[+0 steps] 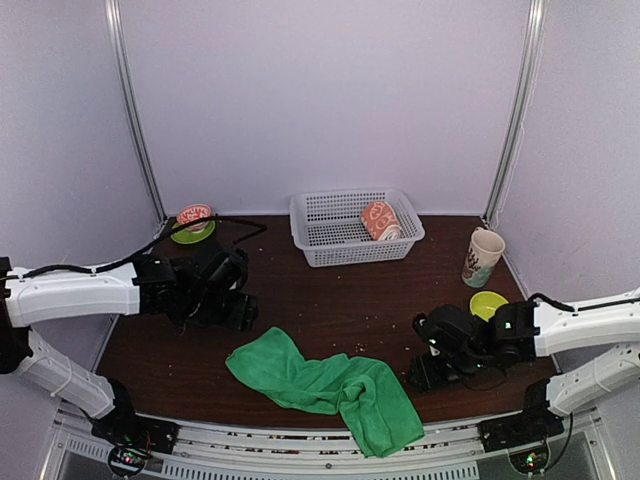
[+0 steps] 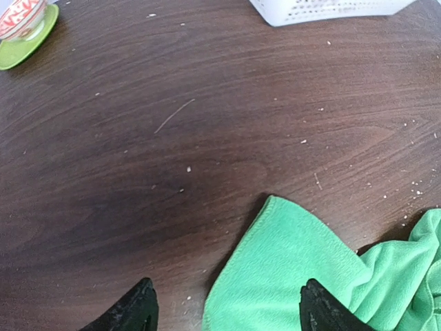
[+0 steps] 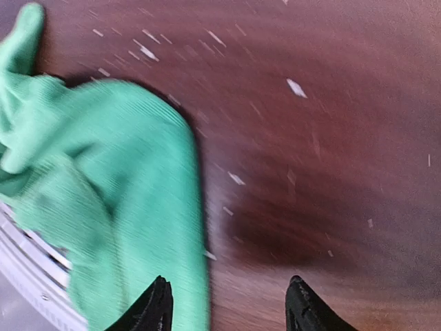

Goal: Roll the towels
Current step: Rotate the towel at the center of the board.

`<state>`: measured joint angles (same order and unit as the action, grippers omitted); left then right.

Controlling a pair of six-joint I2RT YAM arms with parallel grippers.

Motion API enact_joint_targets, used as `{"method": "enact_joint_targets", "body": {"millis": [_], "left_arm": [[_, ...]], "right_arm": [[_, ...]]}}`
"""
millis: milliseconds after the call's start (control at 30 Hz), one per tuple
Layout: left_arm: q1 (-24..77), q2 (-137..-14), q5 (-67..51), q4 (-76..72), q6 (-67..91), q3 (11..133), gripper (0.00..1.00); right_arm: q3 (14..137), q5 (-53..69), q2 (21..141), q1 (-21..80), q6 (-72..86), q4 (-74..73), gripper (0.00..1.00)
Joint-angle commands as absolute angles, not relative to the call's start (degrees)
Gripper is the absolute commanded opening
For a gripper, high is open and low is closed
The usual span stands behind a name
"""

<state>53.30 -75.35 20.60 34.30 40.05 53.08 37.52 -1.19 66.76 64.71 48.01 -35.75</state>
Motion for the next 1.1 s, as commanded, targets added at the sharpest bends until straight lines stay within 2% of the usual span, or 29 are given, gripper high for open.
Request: {"method": "enact_joint_targets", "body": {"millis": [0,167,467,600,667,867,1067], "left_arm": [[53.0,-79.04,18.37,30.92,37.84,57.21,0.72],[53.0,-81.8,16.87,29.72,38.29,58.66,0.72],[53.0,-84.81,16.47,29.58,38.5,60.36,0.72],[53.0,-86.08,16.87,29.9,38.06,61.74,0.71],[53.0,-86.76,17.41,29.97,37.85,62.25,0.71],[52.54,-90.22,17.78,30.75,36.35,65.03,0.71],[50.74,-97.79,16.85,32.03,34.76,70.38,0.7]], "right_arm": [[30.84,1.97,60.29,66.88,55.45,-31.12,0.56],[25.75,7.78,59.61,68.71,57.32,-25.43,0.57],[22.86,13.03,62.18,71.69,56.76,-21.47,0.45],[23.0,12.58,63.92,71.89,56.31,-21.65,0.27],[23.78,9.15,63.86,71.69,57.27,-24.22,0.01],[28.29,-7.42,60.56,67.43,58.79,-41.22,0.0],[30.64,-14.87,58.8,62.68,58.25,-47.48,0.0]]}}
